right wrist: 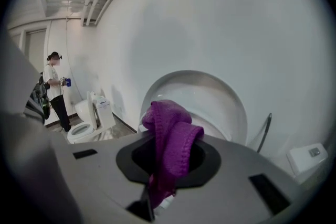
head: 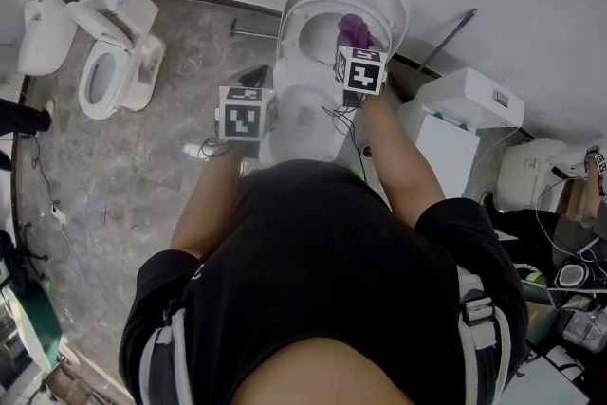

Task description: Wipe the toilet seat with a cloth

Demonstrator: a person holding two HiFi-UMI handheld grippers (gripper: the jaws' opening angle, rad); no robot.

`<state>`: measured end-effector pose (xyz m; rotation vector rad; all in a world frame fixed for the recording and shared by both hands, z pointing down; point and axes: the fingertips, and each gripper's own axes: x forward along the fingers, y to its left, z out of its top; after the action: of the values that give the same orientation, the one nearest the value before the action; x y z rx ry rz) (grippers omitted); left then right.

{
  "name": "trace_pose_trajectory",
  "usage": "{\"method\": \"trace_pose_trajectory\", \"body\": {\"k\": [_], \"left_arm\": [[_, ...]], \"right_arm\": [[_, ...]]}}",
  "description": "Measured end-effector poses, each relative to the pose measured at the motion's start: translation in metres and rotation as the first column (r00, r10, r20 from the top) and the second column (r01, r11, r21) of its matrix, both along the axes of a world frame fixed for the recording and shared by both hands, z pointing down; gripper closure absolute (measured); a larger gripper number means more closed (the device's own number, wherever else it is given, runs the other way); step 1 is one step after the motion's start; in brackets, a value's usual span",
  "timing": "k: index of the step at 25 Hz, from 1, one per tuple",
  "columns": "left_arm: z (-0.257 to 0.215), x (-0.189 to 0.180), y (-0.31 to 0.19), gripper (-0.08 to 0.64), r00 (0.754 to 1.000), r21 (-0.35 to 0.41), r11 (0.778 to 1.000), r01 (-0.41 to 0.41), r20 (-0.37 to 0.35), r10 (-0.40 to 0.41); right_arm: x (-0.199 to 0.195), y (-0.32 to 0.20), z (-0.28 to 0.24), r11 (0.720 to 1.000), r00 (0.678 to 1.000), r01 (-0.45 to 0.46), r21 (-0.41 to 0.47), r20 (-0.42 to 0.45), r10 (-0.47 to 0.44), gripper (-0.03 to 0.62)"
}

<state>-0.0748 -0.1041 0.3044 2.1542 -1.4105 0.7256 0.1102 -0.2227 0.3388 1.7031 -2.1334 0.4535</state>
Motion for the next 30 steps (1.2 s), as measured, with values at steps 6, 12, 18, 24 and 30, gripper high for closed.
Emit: {"method": "trace_pose_trajectory", "body": {"k": [6,12,18,24,30], "left_arm": [[-0.009,0.034,-0.029,0.552,0.995,0.037,0.995,-0.097,0.012,0.096],[-0.023,0.096,-0.066,0.552,0.907,0.156,0.907,-0.392,0.232,0.352],[-0.019,0.146,-0.109,0.551,0.772,0.131,0.798,-0.588,0.383,0.507],[0.007,0.172,-0.154,0.547,0.638,0.054,0.722,-0.69,0.517,0.571],[0.014,0.198,-0.177,0.509,0.43,0.024,0.583,-0.812,0.7,0.571]], "right_arm": [[0.05,0.033,-0.019,0.996,0.994,-0.083,0.027,0.073,0.081,0.538],[0.104,0.064,-0.025,0.988,0.984,-0.147,0.037,0.104,0.143,0.537],[0.137,0.093,-0.024,0.98,0.972,-0.2,0.02,0.13,0.196,0.537],[0.153,0.123,-0.041,0.979,0.967,-0.2,0.027,0.164,0.193,0.538],[0.172,0.141,-0.038,0.971,0.956,-0.24,0.004,0.172,0.236,0.537]]}}
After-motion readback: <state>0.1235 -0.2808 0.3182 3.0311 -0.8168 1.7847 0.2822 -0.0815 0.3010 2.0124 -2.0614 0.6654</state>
